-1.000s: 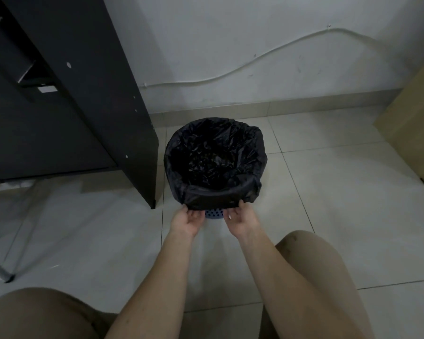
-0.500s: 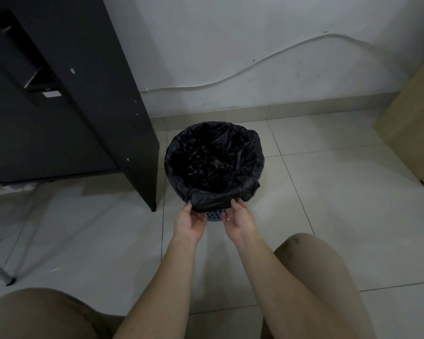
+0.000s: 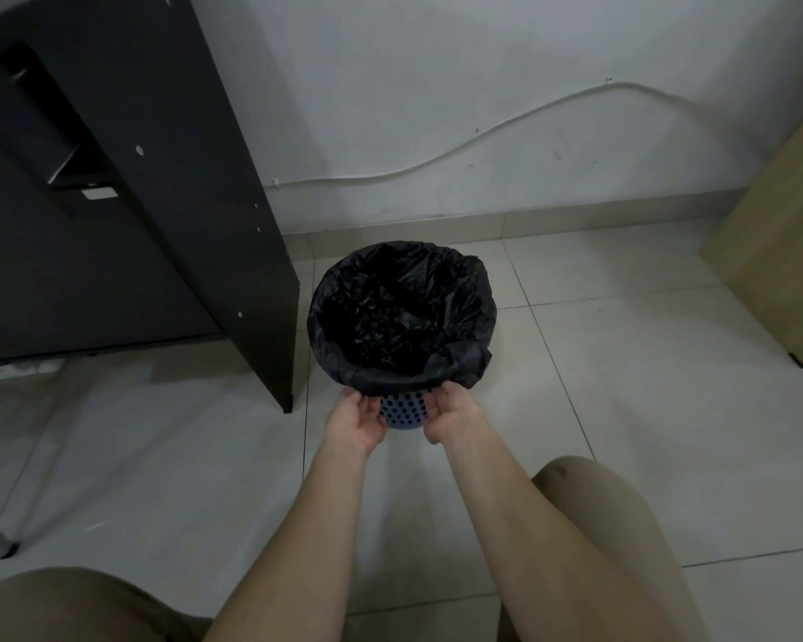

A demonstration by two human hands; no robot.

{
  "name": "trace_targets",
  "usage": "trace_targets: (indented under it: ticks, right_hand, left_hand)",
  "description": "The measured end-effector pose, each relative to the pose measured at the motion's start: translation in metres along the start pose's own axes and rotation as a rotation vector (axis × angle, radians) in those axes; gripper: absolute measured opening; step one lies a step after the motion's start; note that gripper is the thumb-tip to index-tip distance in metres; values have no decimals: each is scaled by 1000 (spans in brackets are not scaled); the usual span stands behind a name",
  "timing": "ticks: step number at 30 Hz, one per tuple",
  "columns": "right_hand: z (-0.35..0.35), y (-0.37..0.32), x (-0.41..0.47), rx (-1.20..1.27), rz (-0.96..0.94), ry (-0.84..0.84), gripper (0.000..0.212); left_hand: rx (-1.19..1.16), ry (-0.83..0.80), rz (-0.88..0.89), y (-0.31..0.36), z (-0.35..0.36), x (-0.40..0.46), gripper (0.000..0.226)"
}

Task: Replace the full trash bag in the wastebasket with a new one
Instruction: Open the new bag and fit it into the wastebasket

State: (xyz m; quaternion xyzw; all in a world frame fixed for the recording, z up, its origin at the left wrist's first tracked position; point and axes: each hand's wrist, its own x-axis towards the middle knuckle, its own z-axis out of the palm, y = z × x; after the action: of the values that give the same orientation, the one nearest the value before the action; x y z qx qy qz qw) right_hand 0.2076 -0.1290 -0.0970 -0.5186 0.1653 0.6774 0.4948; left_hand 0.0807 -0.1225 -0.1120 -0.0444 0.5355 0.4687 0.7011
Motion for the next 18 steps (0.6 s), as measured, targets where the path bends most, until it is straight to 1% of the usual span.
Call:
trace_targets:
  ticks: [2, 4, 6, 7, 9, 11, 14, 16, 18]
  right_hand:
    - [1, -2, -3, 39, -44, 21, 25]
    - [2, -5, -7, 114, -119, 11, 40]
    - [6, -6, -9, 122, -152, -15, 49]
    - [9, -6, -9, 105, -145, -21, 52]
    - [13, -7, -8, 50, -113, -34, 50]
    - [15, -9, -5, 2, -78, -58, 45]
    - [15, -15, -2, 7, -81, -100, 39]
    - [13, -17, 1, 54, -97, -146, 38]
    - [10, -17, 3, 42, -121, -179, 37]
  left_hand:
    - [-69, 37, 41, 0, -4, -1, 25]
    - [-67, 57, 98, 1, -3, -3, 36]
    - [-10, 22, 158, 4, 4, -6, 51]
    - [14, -1, 164, 5, 8, -7, 52]
    - [21, -10, 148, 9, 17, -5, 42]
    - [-21, -12, 126, 13, 21, -3, 30]
    - [-125, -90, 96, 13, 21, 0, 21]
    - [-151, -112, 96, 10, 19, 3, 19]
    - [-116, -98, 118, 8, 18, 6, 25]
